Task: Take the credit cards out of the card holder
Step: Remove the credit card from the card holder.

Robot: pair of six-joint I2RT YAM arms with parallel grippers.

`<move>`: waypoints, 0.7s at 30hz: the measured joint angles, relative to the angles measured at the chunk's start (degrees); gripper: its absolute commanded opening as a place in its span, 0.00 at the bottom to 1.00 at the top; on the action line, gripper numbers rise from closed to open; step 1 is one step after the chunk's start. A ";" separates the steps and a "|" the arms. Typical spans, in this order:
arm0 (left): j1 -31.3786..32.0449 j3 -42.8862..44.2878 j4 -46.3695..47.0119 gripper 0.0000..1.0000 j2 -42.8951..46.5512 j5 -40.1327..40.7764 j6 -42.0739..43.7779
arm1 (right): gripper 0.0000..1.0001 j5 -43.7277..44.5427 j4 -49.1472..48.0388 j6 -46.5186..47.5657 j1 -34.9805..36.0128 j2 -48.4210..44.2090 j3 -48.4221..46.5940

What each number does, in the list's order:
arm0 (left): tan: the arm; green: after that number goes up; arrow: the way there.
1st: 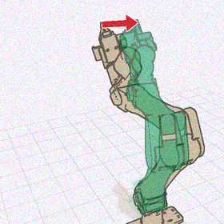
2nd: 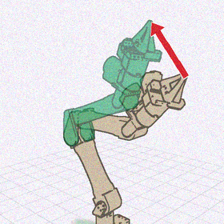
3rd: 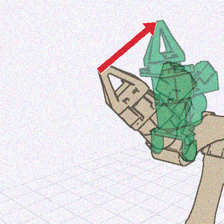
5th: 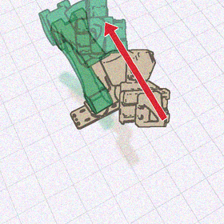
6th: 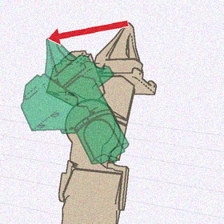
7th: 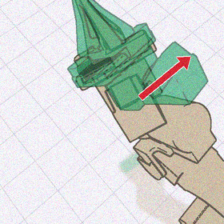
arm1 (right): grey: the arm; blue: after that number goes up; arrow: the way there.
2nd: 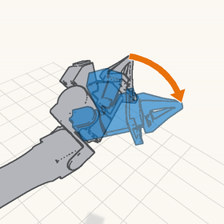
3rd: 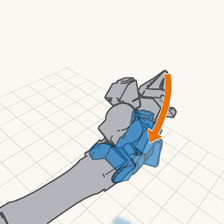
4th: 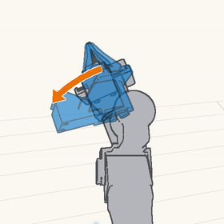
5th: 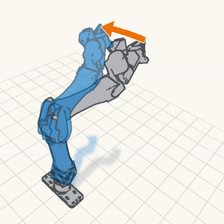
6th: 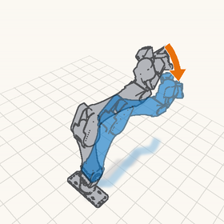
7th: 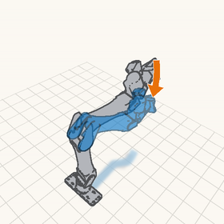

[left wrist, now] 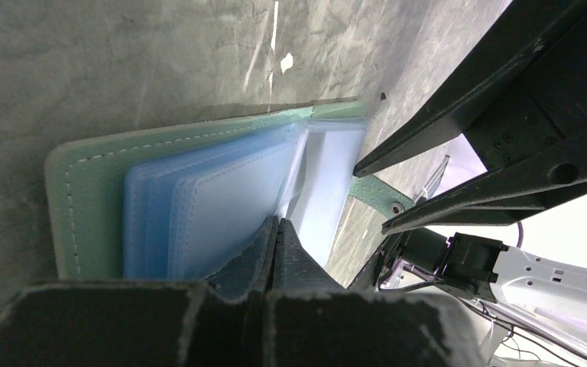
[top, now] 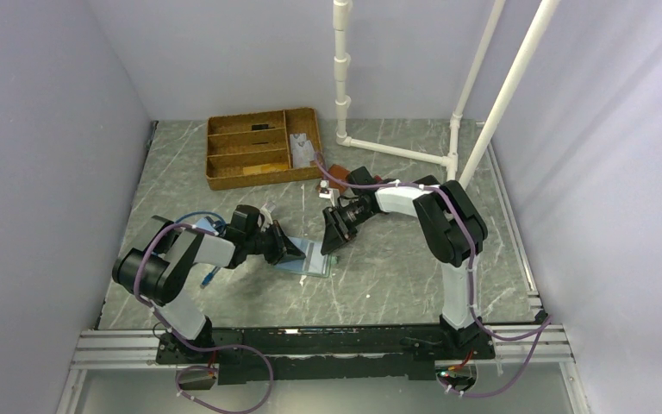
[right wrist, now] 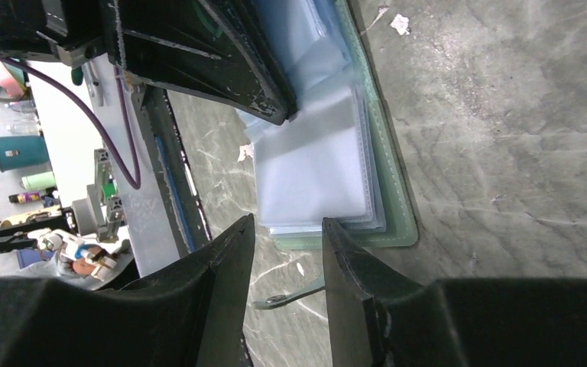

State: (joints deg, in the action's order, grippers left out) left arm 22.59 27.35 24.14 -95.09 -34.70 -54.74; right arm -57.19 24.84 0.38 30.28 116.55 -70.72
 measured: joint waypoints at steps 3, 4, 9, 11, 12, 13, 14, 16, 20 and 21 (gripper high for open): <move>0.00 0.02 0.00 0.00 0.00 -0.02 0.00 | 0.41 0.61 0.13 0.04 0.02 0.33 0.00; 0.00 0.02 0.00 0.00 -0.02 -0.02 0.00 | 0.41 0.70 0.22 0.13 0.02 0.33 -0.02; 0.00 0.04 0.09 0.00 -0.15 -0.17 0.00 | 0.41 0.15 1.88 2.43 0.02 0.33 -0.04; 0.00 0.04 0.20 0.00 -0.22 -0.22 0.00 | 0.41 -0.20 2.54 3.39 0.02 0.33 -0.04; -0.02 0.04 0.26 0.00 -0.28 -0.28 0.00 | 0.41 -0.37 2.78 3.82 0.02 0.33 -0.04; -0.02 0.04 0.35 0.00 -0.33 -0.37 0.00 | 0.41 -0.39 2.99 4.15 0.02 0.33 -0.04; -0.02 0.04 0.42 0.00 -0.37 -0.42 0.00 | 0.41 -0.39 3.15 4.35 0.02 0.33 -0.04; -0.02 0.04 0.44 0.00 -0.39 -0.42 0.00 | 0.42 -0.42 3.17 4.37 0.04 0.33 -0.04; -0.02 0.04 0.50 0.00 -0.42 -0.44 0.00 | 0.42 -0.39 2.89 3.54 0.07 0.33 -0.04; -0.02 0.04 0.55 0.00 -0.44 -0.46 0.00 | 0.42 -0.39 2.51 2.97 0.20 0.33 -0.04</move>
State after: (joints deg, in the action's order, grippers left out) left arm 22.57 27.40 24.69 -95.53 -35.16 -54.74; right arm -57.58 27.35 3.36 30.48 116.88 -70.76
